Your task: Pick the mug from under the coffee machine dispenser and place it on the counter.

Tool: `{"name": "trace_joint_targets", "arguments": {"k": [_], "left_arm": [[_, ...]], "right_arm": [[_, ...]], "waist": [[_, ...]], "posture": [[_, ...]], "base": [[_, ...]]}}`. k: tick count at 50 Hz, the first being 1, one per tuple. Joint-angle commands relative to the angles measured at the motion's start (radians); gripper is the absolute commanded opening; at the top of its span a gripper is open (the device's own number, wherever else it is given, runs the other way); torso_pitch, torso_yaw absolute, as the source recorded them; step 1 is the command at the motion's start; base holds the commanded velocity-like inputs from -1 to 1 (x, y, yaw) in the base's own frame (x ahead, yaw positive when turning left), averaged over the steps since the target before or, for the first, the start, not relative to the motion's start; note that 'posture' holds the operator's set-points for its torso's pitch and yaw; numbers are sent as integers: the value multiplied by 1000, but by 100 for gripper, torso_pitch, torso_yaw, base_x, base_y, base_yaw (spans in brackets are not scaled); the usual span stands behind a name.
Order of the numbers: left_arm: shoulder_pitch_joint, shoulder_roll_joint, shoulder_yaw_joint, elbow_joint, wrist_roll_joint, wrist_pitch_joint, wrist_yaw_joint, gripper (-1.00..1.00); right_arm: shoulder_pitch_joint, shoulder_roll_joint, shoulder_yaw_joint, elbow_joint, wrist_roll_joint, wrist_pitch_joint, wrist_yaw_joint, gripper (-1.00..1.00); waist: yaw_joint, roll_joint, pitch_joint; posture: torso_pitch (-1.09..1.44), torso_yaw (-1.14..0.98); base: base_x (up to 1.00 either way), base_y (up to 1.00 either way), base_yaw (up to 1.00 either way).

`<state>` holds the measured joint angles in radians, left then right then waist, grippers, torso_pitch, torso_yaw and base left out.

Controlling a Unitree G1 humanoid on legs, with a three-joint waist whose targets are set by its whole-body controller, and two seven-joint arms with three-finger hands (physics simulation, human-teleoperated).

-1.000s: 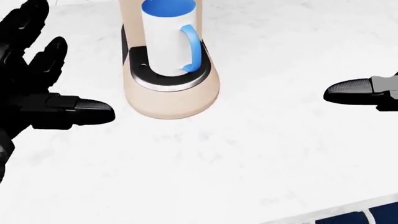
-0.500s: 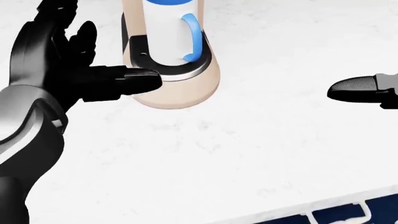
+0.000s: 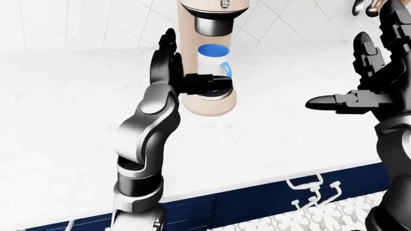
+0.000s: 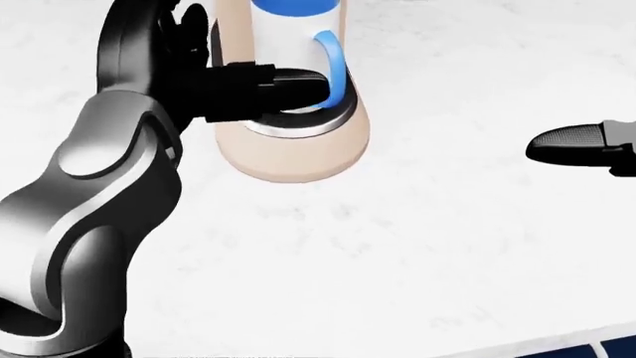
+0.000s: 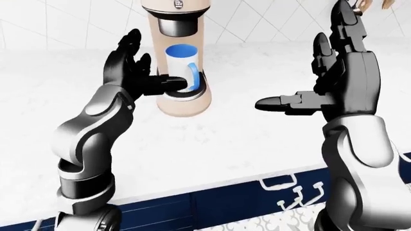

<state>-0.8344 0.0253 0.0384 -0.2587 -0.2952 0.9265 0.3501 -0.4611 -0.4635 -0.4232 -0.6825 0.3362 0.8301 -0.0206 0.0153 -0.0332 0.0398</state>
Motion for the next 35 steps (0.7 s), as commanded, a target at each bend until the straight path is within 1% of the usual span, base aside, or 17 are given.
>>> {"name": "trace_joint_targets", "arguments": {"k": [1, 4, 9, 12, 21, 28, 35], "left_arm": [[-51, -15, -10, -30, 12, -39, 19, 100], [-30, -35, -22, -57, 15, -30, 33, 100], [-4, -62, -40, -102, 20, -8, 46, 100], [20, -90, -66, -117, 32, -7, 52, 100], [6, -130, -88, 4, 92, -104, 28, 100], [-5, -143, -94, 69, 140, -158, 22, 100], [-25, -157, -87, 165, 168, -228, 27, 100]], "right_arm": [[-20, -11, -7, -24, -4, -28, -5, 100], [-14, -11, -15, -22, -3, -33, -1, 100], [-11, -7, -8, -19, -9, -39, -2, 100], [-10, -7, -8, -21, -11, -38, 0, 100], [-5, -2, -10, -20, -13, -42, 2, 100], [-3, -1, -12, -21, -10, -43, 1, 100], [0, -2, -16, -21, -6, -45, 2, 100]], "waist": [[-3, -3, -25], [-4, -7, -24], [-6, -8, -23], [-5, -8, -23], [-3, -14, -24], [-2, -17, -25], [-1, -20, -25]], "posture": [[0, 0], [0, 0], [0, 0], [0, 0], [0, 0], [0, 0], [0, 0]], "base": [[0, 0, 0], [0, 0, 0], [0, 0, 0], [0, 0, 0], [0, 0, 0], [0, 0, 0], [0, 0, 0]]}}
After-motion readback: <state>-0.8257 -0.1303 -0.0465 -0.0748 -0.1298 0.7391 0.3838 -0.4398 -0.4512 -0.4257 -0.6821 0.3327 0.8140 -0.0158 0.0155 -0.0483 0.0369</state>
